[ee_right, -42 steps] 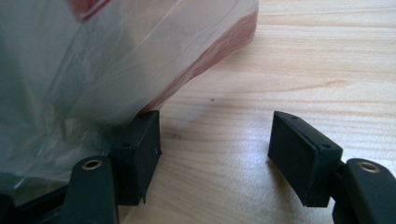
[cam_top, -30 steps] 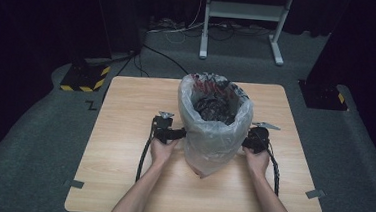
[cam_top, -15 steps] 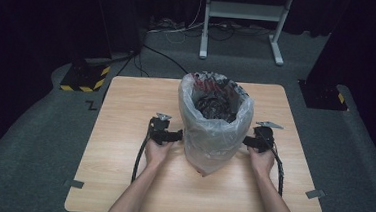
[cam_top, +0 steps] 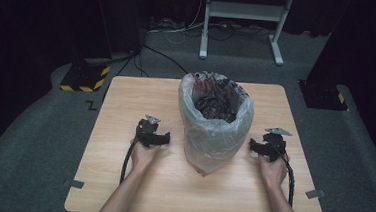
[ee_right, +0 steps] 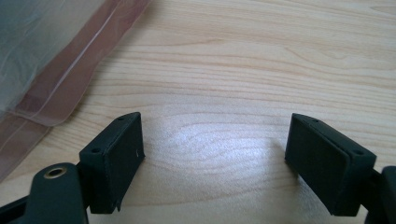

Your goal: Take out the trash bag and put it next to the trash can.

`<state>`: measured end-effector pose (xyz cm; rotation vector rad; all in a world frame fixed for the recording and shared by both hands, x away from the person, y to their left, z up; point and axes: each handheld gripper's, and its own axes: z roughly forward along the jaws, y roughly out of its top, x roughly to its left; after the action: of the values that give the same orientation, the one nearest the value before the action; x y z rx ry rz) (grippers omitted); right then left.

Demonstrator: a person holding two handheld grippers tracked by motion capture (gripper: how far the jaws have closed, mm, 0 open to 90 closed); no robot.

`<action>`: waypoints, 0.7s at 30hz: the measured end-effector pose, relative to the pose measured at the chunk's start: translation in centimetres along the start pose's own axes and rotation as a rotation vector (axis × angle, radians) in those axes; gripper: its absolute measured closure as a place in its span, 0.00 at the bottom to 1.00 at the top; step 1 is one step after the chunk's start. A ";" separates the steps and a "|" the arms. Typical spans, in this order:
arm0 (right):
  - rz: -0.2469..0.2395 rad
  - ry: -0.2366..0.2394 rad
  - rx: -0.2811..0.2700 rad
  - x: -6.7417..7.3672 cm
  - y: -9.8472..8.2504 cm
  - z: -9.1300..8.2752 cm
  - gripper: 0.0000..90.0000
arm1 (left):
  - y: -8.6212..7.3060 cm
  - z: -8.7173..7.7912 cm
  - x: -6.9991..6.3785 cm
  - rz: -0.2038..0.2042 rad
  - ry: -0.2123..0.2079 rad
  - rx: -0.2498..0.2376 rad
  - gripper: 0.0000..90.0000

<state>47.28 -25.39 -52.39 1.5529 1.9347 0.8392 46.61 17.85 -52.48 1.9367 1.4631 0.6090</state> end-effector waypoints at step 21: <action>0.000 0.001 0.001 0.1 -0.1 -0.2 0.22 | 2.3 -4.7 0.9 -0.031 -0.148 0.025 0.22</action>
<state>47.05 -25.34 -52.37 1.5536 1.9357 0.8396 45.13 19.31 -47.58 1.9311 1.4116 0.4254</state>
